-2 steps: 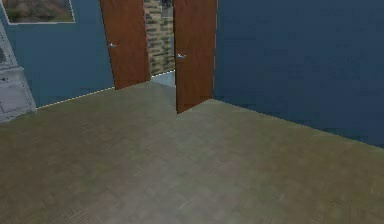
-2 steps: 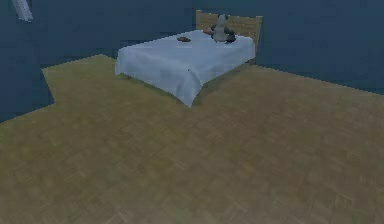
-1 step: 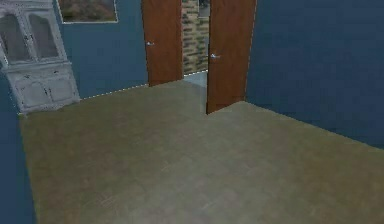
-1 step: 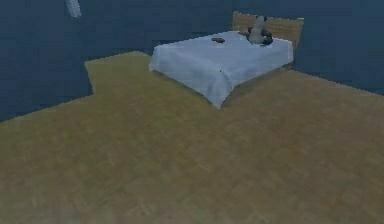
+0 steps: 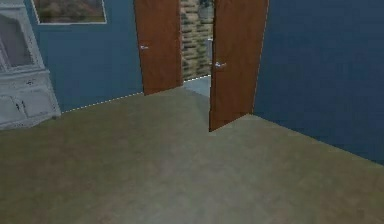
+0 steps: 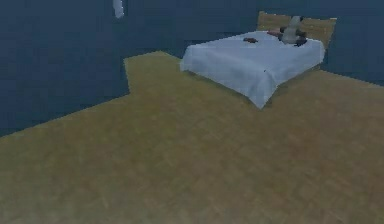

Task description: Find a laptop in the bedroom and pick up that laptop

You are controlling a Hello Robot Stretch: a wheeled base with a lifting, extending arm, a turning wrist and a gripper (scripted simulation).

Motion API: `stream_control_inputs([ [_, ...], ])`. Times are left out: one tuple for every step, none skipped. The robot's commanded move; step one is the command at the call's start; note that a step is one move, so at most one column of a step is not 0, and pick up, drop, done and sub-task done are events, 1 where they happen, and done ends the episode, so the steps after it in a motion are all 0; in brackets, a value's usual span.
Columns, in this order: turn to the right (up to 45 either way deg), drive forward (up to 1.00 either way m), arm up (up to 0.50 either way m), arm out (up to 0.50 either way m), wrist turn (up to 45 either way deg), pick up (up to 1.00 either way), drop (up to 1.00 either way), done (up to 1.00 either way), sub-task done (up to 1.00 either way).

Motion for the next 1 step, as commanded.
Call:
stream_control_inputs([
  [-9.0, 0.0, 0.0, 0.0, 0.0, 0.0, 0.0, 0.0, 0.0],
])
